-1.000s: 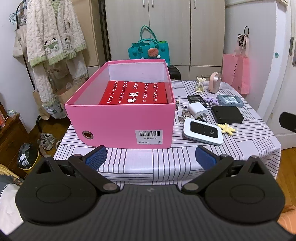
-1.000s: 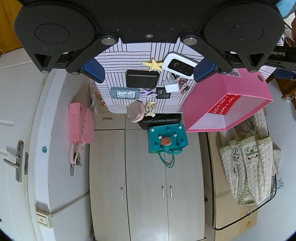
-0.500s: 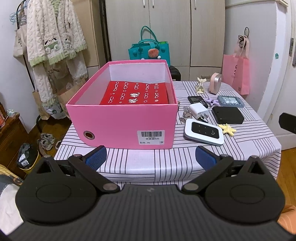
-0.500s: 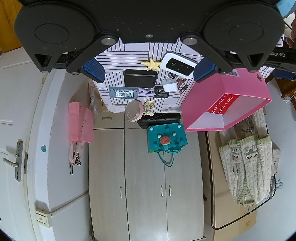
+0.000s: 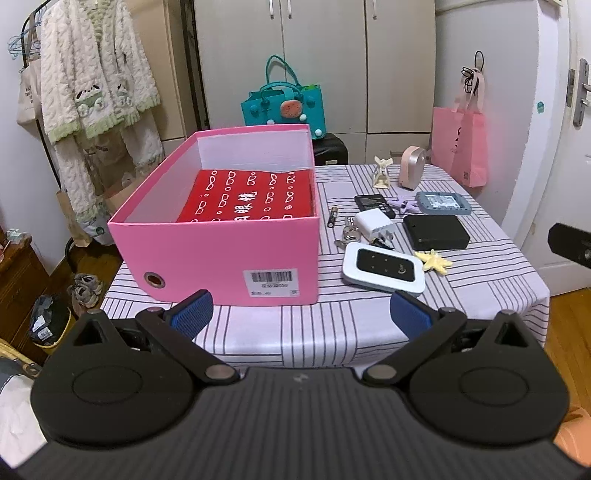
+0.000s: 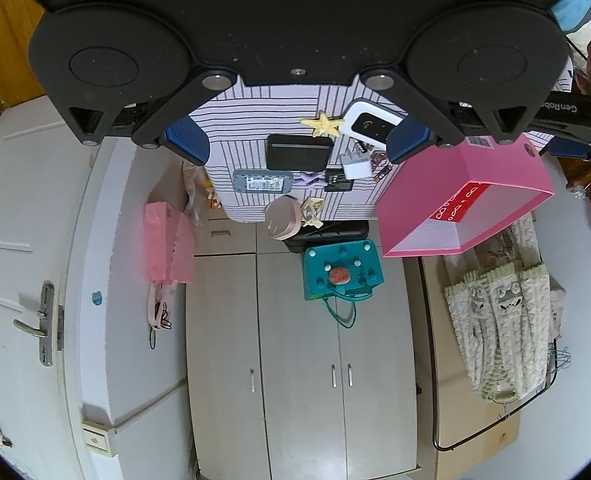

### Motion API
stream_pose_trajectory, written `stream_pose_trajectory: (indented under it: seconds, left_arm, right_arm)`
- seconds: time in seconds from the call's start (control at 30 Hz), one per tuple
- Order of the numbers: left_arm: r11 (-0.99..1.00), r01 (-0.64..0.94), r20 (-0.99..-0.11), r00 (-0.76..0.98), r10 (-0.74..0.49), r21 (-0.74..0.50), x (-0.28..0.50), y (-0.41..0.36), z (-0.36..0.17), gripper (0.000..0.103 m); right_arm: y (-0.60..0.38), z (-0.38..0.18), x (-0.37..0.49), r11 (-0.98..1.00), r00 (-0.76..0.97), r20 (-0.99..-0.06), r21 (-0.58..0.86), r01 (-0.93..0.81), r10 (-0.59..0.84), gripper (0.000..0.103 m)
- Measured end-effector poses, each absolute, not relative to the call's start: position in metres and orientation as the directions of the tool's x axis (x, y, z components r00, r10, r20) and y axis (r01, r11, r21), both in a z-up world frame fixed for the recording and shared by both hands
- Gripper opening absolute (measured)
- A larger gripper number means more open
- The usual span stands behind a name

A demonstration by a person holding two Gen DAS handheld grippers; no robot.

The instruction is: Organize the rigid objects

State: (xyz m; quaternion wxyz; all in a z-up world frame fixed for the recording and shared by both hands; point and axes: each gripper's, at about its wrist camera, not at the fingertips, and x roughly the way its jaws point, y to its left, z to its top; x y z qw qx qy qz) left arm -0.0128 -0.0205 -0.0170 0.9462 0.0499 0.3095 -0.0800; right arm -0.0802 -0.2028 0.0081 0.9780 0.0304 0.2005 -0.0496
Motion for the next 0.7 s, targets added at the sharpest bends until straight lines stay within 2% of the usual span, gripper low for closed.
stream_pose_trajectory:
  seconds: [0.43, 0.53, 0.7]
  left_arm:
    - [0.976, 0.215, -0.610, 0.777, -0.157, 0.022, -0.002, -0.020, -0.008, 0.103]
    - [0.971, 0.238, -0.613, 0.773, -0.165, 0.039, 0.001, -0.017, -0.001, 0.100]
    - [0.954, 0.288, -0.631, 0.756, -0.176, 0.079, 0.015, -0.006, 0.012, 0.101]
  right_arm:
    - [-0.206, 0.008, -0.073, 0.996, 0.921, -0.387, 0.064, 0.065, -0.035, 0.103]
    - [-0.211, 0.004, -0.072, 0.994, 0.938, -0.344, 0.107, 0.004, 0.034, 0.103]
    - [-0.219, 0.000, -0.052, 0.984, 0.917, -0.369, 0.145, -0.106, 0.153, 0.103]
